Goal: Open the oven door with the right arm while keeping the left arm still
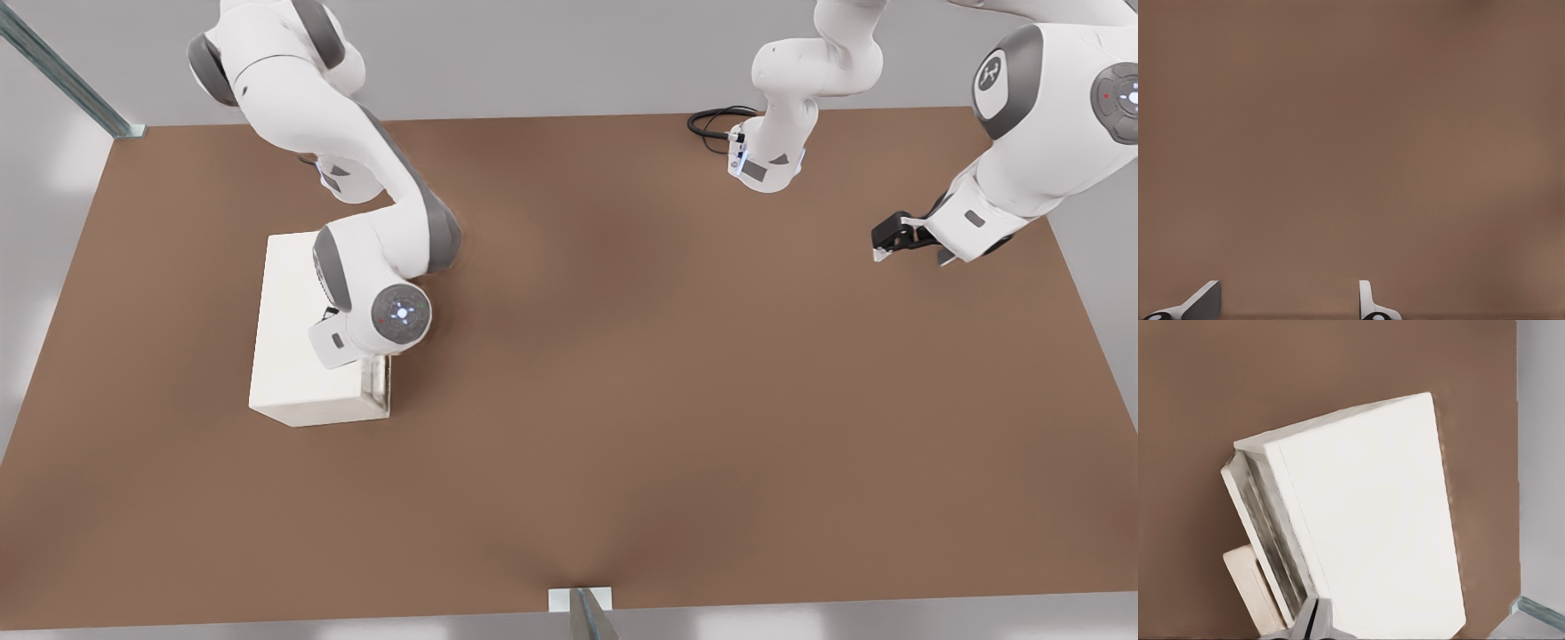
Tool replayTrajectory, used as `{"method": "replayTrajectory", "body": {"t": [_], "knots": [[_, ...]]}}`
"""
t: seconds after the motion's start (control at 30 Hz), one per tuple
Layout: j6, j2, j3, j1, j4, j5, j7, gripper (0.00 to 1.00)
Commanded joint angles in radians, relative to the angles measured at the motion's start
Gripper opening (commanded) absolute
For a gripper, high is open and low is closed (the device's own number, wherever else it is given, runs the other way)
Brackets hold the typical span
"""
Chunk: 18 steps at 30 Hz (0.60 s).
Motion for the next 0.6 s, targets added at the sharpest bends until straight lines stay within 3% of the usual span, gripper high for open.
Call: {"method": "replayTrajectory", "body": {"t": [0.0,0.03,0.07,0.2,0.57], "knots": [[0.029,-0.081,-0.143,-0.058,-0.002,0.331,-0.562,0.21],[0.026,-0.111,-0.177,-0.086,-0.008,0.388,-0.585,0.38],[0.031,-0.174,-0.175,-0.098,-0.071,0.390,-0.619,1.00],[0.049,-0.187,-0.171,-0.117,0.056,0.316,-0.734,1.00],[0.051,-0.176,-0.172,-0.117,0.039,0.315,-0.729,1.00]]}}
